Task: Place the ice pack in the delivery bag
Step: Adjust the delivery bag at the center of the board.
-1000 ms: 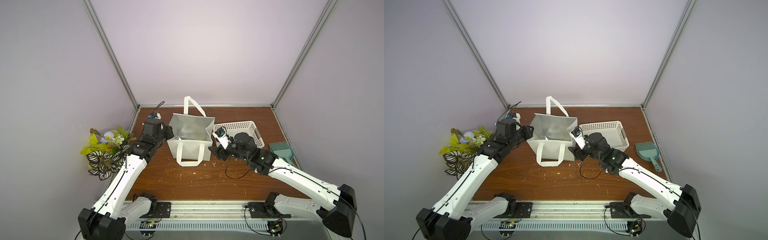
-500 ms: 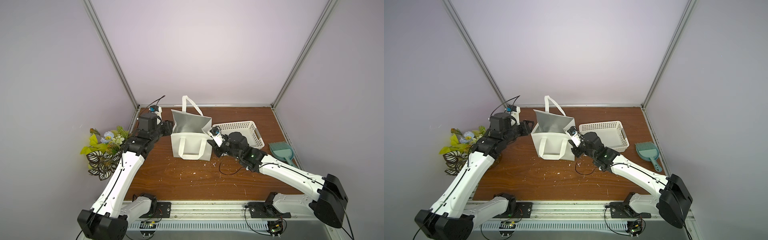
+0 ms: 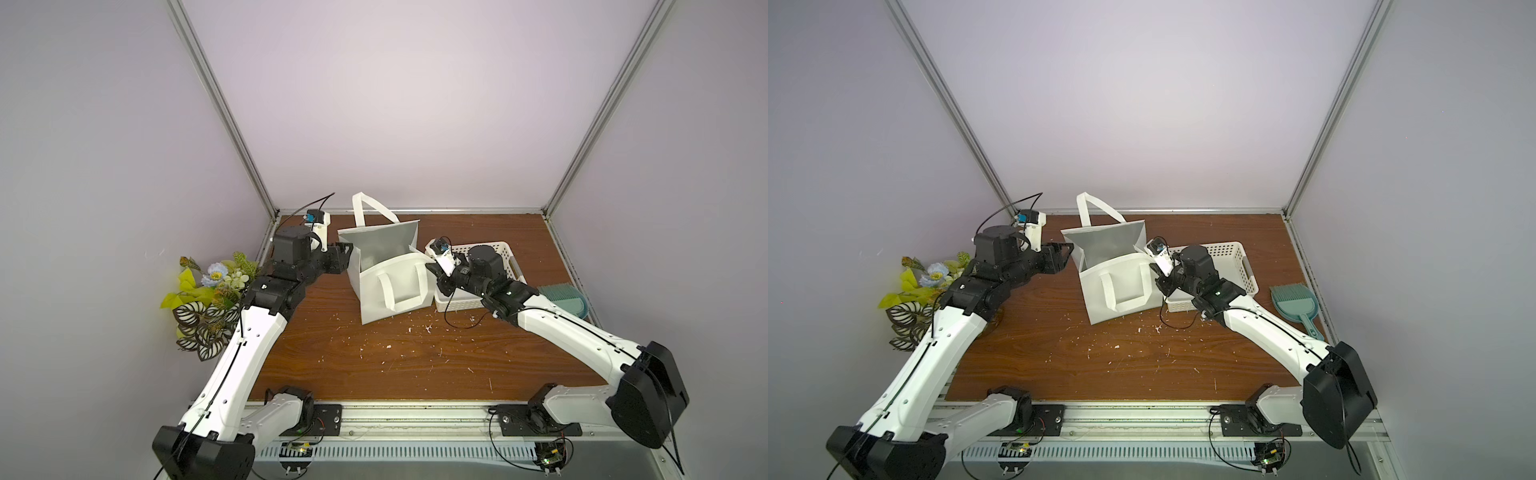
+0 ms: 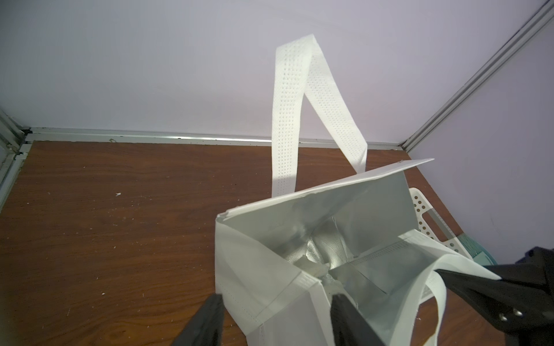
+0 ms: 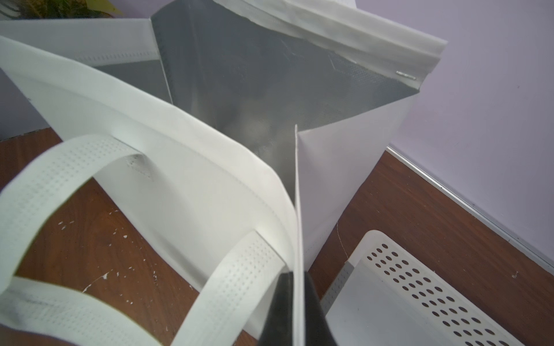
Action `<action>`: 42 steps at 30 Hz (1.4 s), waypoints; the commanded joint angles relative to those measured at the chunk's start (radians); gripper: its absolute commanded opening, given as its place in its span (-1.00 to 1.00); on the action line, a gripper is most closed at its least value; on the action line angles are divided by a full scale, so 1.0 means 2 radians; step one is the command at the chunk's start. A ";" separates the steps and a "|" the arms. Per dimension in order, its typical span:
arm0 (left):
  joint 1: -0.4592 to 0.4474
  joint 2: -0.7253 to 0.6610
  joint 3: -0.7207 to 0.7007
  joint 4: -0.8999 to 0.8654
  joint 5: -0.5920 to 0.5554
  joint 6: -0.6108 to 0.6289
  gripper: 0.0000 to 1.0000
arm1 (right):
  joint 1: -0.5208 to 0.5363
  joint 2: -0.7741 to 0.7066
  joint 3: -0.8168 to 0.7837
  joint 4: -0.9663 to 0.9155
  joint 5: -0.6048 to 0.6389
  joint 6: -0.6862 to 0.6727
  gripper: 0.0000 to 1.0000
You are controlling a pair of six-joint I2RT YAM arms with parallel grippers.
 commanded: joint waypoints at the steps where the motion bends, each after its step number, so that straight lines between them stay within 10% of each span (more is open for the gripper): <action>1: 0.010 -0.006 0.003 0.024 0.034 0.035 0.16 | -0.028 0.006 0.037 -0.009 -0.036 -0.023 -0.87; 11: 0.025 0.038 0.068 0.039 -0.014 0.059 0.16 | -0.043 0.040 0.073 -0.015 -0.067 -0.045 -0.84; 23: 0.053 0.061 0.057 0.097 0.138 0.012 0.12 | -0.092 0.020 0.075 -0.011 -0.036 -0.081 -0.88; 42: 0.052 0.068 0.032 0.083 0.186 0.033 0.01 | -0.117 0.006 0.057 0.000 -0.093 -0.041 -0.65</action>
